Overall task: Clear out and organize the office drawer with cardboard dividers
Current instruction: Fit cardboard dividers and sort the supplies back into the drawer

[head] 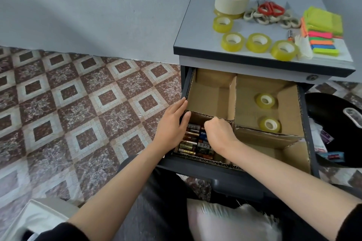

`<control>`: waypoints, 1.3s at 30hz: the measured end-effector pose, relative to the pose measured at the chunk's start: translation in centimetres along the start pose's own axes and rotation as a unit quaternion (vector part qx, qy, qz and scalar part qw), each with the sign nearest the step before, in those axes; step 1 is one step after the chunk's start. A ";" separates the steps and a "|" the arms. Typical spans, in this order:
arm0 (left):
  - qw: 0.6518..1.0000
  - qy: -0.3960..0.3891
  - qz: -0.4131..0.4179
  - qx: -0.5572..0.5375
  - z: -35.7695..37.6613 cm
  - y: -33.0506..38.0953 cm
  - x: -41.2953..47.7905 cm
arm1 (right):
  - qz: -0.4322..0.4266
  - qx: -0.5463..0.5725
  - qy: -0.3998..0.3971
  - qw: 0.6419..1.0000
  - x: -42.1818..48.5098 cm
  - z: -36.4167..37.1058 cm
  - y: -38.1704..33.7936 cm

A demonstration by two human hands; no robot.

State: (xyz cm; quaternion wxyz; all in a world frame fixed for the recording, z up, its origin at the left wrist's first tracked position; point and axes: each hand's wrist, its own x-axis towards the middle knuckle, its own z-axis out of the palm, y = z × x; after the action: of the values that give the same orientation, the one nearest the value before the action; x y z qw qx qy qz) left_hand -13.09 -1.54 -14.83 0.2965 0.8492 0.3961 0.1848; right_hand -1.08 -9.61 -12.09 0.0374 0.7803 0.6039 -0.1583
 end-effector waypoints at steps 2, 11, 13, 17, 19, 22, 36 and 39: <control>1.000 -0.002 -0.001 0.014 -0.2 -0.1 0.2 | 0.007 0.067 0.038 0.997 -0.2 -0.9 0.8; 0.994 0.079 0.063 0.040 -2.9 4.0 4.5 | 0.051 0.248 0.288 0.924 0.4 -12.4 8.6; 0.989 0.101 0.092 0.054 -3.7 5.8 6.4 | 0.089 0.223 0.321 0.916 1.8 -15.2 11.3; 0.987 0.079 0.100 0.096 -4.4 8.3 9.9 | 0.172 0.176 0.338 0.909 4.9 -19.2 16.7; 0.988 0.068 0.091 0.106 -4.4 8.8 10.9 | 0.207 0.164 0.311 0.913 6.2 -20.1 18.5; 0.988 0.073 0.093 0.100 -4.2 9.4 12.1 | 0.238 0.177 0.287 0.911 7.4 -20.1 19.9; 0.989 0.064 0.120 0.060 -3.8 12.0 16.0 | 0.237 0.212 0.273 0.908 7.8 -18.4 20.0; 0.988 0.060 0.128 0.058 -4.1 13.1 16.8 | 0.217 0.210 0.288 0.909 7.2 -18.7 20.1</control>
State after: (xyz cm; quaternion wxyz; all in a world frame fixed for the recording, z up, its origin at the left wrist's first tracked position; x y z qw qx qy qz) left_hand 2.40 6.37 -1.94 0.1965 0.8960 0.3109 0.2488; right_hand 23.47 -3.60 0.85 -0.2696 0.8936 0.3569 -0.0380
